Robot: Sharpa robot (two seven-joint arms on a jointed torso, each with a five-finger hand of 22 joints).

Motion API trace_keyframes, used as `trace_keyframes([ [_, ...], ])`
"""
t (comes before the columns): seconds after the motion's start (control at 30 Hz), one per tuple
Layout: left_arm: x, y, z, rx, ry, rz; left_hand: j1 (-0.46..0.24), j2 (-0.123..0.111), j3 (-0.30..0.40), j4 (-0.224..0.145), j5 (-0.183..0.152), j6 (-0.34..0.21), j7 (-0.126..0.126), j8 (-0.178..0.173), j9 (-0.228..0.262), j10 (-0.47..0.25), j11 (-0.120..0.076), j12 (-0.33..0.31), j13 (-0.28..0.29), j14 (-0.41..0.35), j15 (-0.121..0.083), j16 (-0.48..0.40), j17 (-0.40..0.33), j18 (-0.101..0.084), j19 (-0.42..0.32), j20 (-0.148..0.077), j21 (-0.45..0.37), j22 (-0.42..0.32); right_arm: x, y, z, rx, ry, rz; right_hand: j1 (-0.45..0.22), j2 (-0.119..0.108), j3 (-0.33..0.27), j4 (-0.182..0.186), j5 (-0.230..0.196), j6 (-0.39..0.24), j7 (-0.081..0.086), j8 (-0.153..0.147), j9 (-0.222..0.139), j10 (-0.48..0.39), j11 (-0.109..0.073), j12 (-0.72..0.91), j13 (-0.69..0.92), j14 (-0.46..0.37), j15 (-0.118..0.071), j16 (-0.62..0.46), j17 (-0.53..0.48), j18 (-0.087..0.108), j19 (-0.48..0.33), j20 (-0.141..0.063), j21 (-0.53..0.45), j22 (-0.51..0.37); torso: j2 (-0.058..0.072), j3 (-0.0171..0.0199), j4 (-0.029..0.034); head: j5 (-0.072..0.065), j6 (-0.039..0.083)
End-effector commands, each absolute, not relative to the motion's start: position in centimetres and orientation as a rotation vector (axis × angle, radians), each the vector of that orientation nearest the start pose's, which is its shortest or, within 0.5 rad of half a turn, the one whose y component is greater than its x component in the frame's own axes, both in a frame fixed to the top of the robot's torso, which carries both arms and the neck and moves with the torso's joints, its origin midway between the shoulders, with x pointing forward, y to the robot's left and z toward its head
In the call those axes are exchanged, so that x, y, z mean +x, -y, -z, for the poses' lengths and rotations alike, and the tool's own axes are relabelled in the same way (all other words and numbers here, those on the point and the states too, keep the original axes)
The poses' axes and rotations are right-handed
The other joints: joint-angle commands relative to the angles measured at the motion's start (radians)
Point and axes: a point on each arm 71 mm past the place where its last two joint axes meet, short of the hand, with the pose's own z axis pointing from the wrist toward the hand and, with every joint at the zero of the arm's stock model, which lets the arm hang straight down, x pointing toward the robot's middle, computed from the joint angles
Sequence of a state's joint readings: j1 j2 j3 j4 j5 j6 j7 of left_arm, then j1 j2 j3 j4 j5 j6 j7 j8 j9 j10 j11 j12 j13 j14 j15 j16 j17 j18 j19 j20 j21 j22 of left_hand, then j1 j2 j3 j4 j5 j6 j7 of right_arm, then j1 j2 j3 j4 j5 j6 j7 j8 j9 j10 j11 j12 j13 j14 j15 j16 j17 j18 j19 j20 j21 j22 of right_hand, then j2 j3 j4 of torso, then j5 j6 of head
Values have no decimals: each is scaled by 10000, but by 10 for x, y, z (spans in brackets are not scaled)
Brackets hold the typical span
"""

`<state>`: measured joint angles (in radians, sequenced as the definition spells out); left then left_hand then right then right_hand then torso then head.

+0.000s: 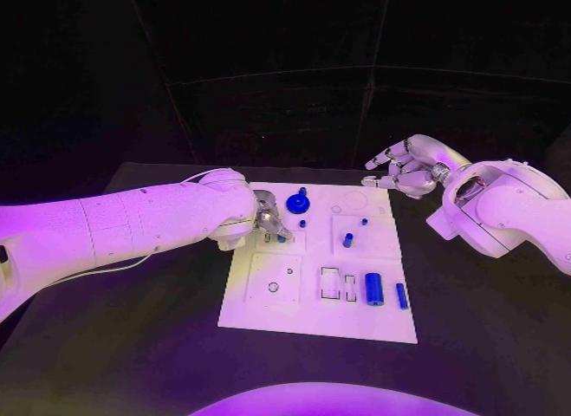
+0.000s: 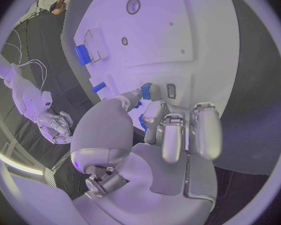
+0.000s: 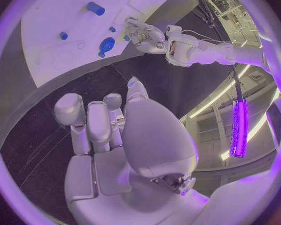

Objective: Assemble the parts on the task board

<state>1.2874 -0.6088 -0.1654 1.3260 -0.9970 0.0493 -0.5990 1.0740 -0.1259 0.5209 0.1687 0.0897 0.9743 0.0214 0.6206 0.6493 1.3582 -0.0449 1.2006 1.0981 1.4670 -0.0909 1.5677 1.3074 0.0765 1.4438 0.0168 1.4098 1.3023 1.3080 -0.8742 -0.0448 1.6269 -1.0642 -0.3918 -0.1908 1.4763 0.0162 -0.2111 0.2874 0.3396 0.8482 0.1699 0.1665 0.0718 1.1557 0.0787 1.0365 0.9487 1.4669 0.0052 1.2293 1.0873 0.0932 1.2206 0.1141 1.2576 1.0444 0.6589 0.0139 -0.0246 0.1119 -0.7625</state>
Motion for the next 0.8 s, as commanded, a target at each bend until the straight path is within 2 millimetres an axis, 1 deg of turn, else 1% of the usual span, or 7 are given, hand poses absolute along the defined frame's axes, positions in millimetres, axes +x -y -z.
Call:
trace_keyframes([
  [0.03,508,-165,237,-2256,-23380,2933,-164,24,-113,71,40,70,-10,-10,-12,78,-13,58,17,1038,-80,31,2634,-173,72,-27,-30,13,486,195,130,2357,-16600,-8107,-15,68,-45,10,65,-83,-8,50,-13,-20,9,15,-12,52,-44,-30,-11,189,64,-30,-53,-9,3,-1,-2,1,-3],
  [0.2,509,-165,237,-2309,-23331,2918,-315,60,-295,246,39,100,-7,-30,-19,81,-10,56,17,1038,-80,31,2634,-173,72,-29,-36,16,486,195,130,2360,-16589,-8108,-15,68,-45,10,65,-83,-8,50,-13,-20,9,15,-12,52,-44,-30,-11,189,64,-30,-53,-9,0,-2,1,-2,11],
  [0.3,510,-166,237,-2353,-23292,2903,-551,23,-636,466,19,141,8,-38,-17,90,2,67,29,1038,-71,31,2634,-175,76,-25,-39,26,486,195,130,2361,-16585,-8109,-61,81,-78,20,68,-87,-7,56,-13,-40,11,-3,-44,46,-44,-61,-40,194,50,-30,-77,-39,-1,0,3,-3,13],
  [0.4,511,-167,237,-2413,-23230,2904,-871,-92,-1221,763,-10,184,10,-48,-13,102,6,82,50,1038,-66,31,2634,-178,83,-19,-37,46,486,195,130,2364,-16581,-8107,-61,81,-78,20,68,-87,-7,56,-13,-40,11,-3,-44,46,-44,-61,-40,194,50,-30,-77,-39,-4,1,6,-5,20],
  [0.6,511,-169,236,-2530,-23082,2989,-1035,-192,-2311,1161,-30,207,-22,-86,-6,111,-20,102,83,1038,-93,31,2634,-177,89,-47,-45,68,486,195,130,2371,-16571,-8098,-63,81,-79,21,68,-87,-7,57,-13,-41,12,-3,-45,46,-44,-62,-41,194,49,-30,-78,-41,-1,-5,3,-5,32],
  [0.7,510,-171,234,-2619,-22948,3088,-1073,-98,-2835,1201,-181,213,-35,-99,4,112,-22,105,92,1038,-108,31,2634,-179,96,-53,-47,86,486,196,130,2381,-16563,-8082,-84,87,-93,24,67,-90,-6,59,-14,-45,12,-5,-52,44,-43,-73,-49,196,45,-30,-86,-51,0,-7,2,-20,44],
  [0.8,510,-172,232,-2693,-22794,3209,-1106,-53,-3200,1223,-282,216,-28,-102,13,110,-34,102,91,1038,-112,31,2634,-179,97,-55,-55,89,487,197,130,2390,-16562,-8063,-133,98,-125,30,55,-96,-5,63,-15,-46,15,1,-57,46,-42,-78,-43,196,47,-29,-94,-56,0,-7,4,-22,50],
])
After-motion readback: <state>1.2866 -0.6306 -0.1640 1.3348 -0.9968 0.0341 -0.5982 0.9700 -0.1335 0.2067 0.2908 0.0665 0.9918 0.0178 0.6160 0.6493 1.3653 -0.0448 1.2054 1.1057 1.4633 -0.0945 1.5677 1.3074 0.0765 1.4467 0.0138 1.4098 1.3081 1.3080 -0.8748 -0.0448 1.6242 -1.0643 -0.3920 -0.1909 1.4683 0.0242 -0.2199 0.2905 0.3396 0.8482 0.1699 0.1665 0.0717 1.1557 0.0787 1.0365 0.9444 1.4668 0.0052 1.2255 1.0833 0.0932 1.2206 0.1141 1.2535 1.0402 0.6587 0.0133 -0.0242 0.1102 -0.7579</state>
